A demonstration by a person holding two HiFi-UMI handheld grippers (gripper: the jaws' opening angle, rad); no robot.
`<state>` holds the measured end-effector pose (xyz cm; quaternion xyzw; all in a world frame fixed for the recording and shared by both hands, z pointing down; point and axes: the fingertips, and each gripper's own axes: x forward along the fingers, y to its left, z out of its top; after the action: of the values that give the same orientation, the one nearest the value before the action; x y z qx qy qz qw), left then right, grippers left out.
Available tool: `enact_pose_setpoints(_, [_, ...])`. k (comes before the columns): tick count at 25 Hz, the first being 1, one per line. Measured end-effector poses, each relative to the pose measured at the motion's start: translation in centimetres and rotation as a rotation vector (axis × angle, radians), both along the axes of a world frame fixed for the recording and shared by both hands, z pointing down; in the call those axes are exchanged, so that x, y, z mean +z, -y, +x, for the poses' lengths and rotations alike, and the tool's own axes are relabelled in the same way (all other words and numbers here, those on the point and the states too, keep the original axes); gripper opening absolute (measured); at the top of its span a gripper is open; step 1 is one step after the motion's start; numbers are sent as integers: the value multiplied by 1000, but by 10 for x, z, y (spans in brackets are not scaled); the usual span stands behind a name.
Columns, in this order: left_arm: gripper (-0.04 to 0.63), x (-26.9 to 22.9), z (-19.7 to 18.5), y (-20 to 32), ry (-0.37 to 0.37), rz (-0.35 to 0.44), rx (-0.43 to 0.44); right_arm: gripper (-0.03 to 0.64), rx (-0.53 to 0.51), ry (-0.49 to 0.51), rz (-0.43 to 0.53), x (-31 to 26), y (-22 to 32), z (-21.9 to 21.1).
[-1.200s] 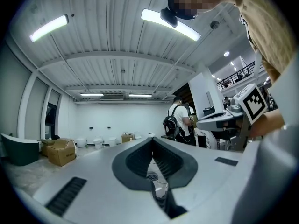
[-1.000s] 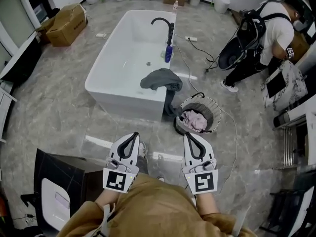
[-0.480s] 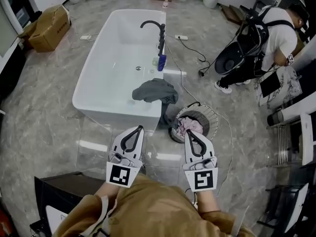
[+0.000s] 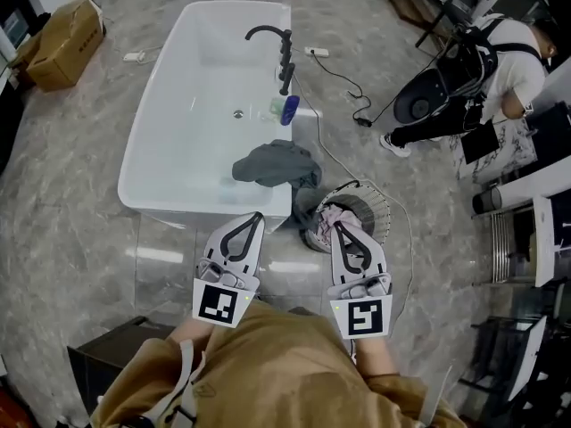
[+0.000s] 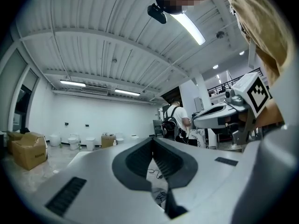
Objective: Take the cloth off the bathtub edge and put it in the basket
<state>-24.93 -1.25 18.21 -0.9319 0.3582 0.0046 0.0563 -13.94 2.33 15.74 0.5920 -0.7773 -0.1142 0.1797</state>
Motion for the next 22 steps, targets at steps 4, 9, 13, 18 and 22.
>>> enact_pose_setpoints(4, [8,4,7,12,-14,-4,29,5,23,-45,-52,11,5,5])
enact_pose_setpoints(9, [8,20,19,26,-17,-41,32,5,31,-55,-94,30,21,18])
enact_pose_setpoints(13, [8,33,20,41,-14,-100,-21,5,2,-43,-121,45,42,24])
enact_pose_setpoints(18, [8,21,28,56,-15,-89,-78,5,-58,-68,-129,44,71,36])
enact_pose_setpoints(22, [8,16,31,68,-19,-105,-114,6,-103,-62,-140,46,92,40])
